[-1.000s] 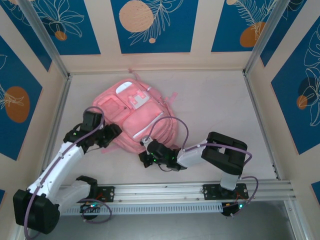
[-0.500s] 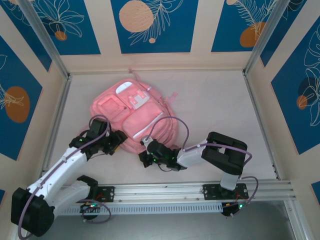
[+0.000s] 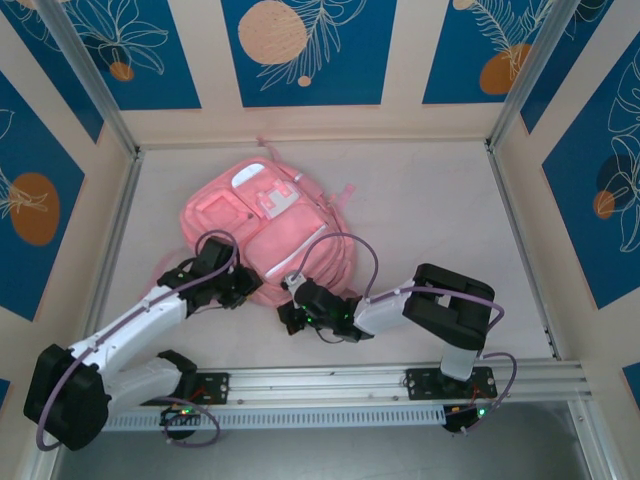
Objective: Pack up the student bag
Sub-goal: Zip the student bag at the center of the table.
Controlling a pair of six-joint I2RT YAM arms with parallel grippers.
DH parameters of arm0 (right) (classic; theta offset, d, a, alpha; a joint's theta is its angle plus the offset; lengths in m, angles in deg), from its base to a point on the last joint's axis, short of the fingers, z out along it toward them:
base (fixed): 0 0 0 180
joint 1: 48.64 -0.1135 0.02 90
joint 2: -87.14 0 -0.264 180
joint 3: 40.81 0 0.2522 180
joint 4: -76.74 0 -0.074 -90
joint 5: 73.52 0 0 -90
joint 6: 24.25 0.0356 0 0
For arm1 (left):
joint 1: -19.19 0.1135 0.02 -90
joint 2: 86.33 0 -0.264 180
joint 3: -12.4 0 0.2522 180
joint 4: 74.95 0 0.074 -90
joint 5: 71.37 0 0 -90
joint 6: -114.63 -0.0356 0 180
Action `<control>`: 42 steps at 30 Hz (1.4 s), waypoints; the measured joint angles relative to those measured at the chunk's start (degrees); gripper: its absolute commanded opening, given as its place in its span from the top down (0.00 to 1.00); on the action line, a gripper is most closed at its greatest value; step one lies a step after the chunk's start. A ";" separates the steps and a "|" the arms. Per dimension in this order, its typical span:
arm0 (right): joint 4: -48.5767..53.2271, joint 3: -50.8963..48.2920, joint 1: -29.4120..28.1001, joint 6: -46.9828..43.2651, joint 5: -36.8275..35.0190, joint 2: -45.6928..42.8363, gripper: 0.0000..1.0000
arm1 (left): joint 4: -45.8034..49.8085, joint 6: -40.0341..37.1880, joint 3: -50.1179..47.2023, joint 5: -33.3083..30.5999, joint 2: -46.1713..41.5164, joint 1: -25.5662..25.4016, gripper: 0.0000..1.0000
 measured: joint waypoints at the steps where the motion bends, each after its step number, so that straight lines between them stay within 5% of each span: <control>1: 0.00 -0.02 0.00 0.00 0.00 0.00 1.00 | -0.07 -0.11 0.02 -0.02 0.00 0.00 0.91; 9: -0.90 -1.07 0.00 0.00 -0.48 -0.57 1.00 | 1.55 -1.31 1.36 -0.63 -0.15 0.00 0.99; 42: -3.93 -8.20 0.81 0.02 -2.62 -6.64 1.00 | 2.78 -3.21 2.01 0.72 -1.09 1.53 1.00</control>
